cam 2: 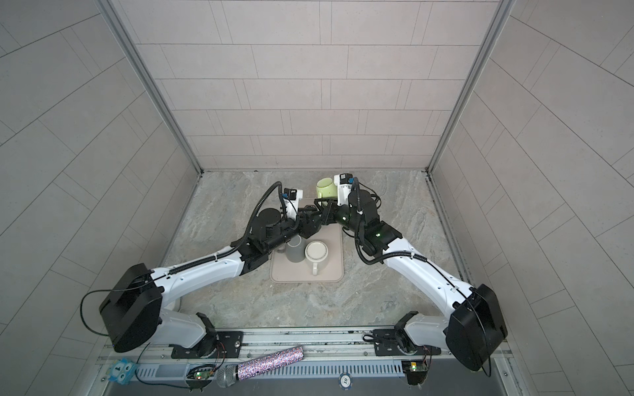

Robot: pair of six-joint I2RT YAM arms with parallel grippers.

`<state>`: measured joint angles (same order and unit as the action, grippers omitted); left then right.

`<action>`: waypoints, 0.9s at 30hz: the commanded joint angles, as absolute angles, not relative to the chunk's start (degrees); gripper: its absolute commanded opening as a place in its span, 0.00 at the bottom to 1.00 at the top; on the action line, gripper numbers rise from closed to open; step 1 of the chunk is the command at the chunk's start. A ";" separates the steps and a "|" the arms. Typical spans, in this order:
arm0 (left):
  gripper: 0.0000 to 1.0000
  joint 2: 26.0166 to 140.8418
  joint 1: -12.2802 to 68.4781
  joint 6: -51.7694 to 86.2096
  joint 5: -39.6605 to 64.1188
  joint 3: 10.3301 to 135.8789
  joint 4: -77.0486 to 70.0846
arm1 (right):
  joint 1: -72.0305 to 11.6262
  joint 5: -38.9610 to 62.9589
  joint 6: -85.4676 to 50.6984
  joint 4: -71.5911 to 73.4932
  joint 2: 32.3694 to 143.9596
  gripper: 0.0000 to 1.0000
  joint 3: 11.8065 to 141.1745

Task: Turn the mug right side up
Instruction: Pass the mug.

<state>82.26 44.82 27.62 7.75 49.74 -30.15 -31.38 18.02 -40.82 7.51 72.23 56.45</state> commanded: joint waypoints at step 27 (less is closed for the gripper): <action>0.00 79.53 44.96 25.93 5.50 54.56 -21.34 | -31.64 15.58 -37.51 3.96 70.44 0.00 60.62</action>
<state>82.19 46.00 27.11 7.62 52.40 -24.08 -31.51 17.15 -40.40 3.42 72.69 57.78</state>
